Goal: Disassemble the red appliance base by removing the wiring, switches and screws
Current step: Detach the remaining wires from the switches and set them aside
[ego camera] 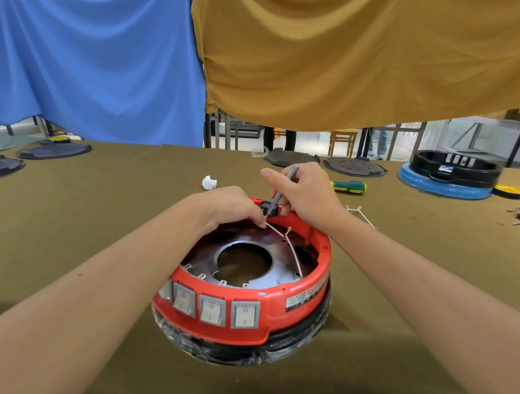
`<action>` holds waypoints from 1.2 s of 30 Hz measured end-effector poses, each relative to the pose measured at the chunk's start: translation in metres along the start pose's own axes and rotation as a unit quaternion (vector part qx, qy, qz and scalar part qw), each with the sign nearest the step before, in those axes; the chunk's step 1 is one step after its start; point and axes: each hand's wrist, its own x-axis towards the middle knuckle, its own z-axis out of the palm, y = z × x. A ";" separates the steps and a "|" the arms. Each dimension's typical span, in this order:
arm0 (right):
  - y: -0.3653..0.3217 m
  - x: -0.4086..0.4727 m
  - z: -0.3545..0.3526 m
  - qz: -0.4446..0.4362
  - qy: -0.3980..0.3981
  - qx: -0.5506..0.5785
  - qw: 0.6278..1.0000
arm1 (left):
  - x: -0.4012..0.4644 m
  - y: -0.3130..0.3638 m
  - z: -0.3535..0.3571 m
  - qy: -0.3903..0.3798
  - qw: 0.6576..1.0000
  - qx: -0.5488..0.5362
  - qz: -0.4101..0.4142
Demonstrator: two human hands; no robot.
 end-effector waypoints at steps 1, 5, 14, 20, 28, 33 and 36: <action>0.001 0.000 0.001 0.005 -0.004 0.010 1.000 | -0.001 0.000 0.000 -0.002 1.000 0.001 0.002; 0.003 0.001 0.002 0.013 0.005 0.031 0.999 | -0.003 0.000 -0.002 -0.010 1.000 0.002 0.012; -0.002 -0.003 -0.001 0.019 0.055 0.123 0.991 | -0.020 0.002 -0.009 0.003 0.996 -0.041 0.076; -0.015 -0.016 -0.014 0.070 0.018 0.180 0.981 | -0.037 0.001 -0.013 0.125 0.960 -0.189 0.163; -0.045 -0.034 -0.028 0.130 0.035 0.208 0.969 | -0.046 0.009 -0.018 0.176 0.766 -0.613 0.077; -0.051 -0.044 -0.033 0.176 0.038 0.257 0.949 | -0.057 0.014 -0.021 0.158 0.667 -0.723 0.079; -0.051 -0.051 -0.031 0.200 0.006 0.326 0.924 | -0.062 0.011 -0.020 0.162 0.628 -0.758 0.069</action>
